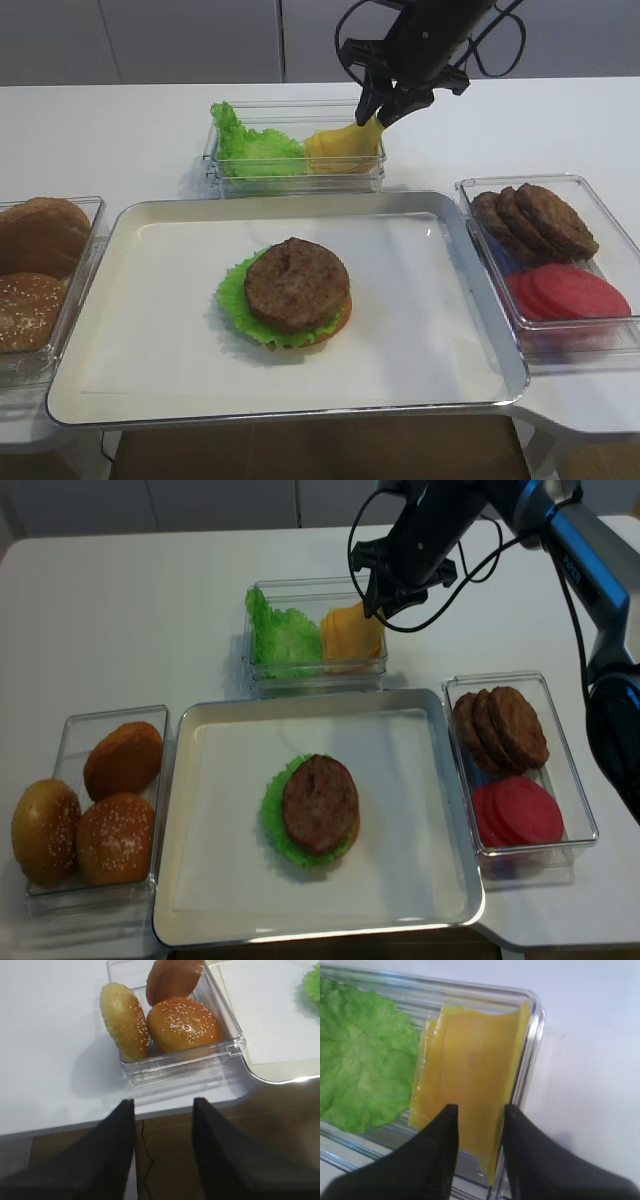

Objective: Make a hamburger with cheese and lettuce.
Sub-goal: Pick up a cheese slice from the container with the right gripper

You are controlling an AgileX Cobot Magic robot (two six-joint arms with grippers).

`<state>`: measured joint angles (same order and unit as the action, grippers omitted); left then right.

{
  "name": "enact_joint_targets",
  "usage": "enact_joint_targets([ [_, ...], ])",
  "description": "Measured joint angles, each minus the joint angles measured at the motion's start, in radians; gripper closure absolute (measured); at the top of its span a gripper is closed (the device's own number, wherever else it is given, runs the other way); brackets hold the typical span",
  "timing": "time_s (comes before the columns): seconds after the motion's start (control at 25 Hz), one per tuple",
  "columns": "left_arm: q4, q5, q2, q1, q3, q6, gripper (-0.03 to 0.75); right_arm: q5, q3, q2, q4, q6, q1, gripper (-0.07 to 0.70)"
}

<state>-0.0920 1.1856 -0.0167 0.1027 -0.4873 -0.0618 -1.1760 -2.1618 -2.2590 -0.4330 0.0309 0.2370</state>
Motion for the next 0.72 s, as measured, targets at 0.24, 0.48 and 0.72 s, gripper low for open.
enact_joint_targets([
  [0.24, 0.0, 0.0, 0.0, 0.0, 0.0, 0.0, 0.427, -0.002, 0.0, 0.0, 0.01, 0.0, 0.0, 0.386],
  [0.48, -0.006, 0.0, 0.0, 0.0, 0.0, 0.0, 0.427, -0.004, 0.0, 0.0, 0.021, 0.0, 0.0, 0.425],
  [0.72, -0.008, 0.0, 0.0, 0.0, 0.0, 0.0, 0.427, -0.008, 0.0, 0.0, 0.029, -0.002, 0.0, 0.448],
])
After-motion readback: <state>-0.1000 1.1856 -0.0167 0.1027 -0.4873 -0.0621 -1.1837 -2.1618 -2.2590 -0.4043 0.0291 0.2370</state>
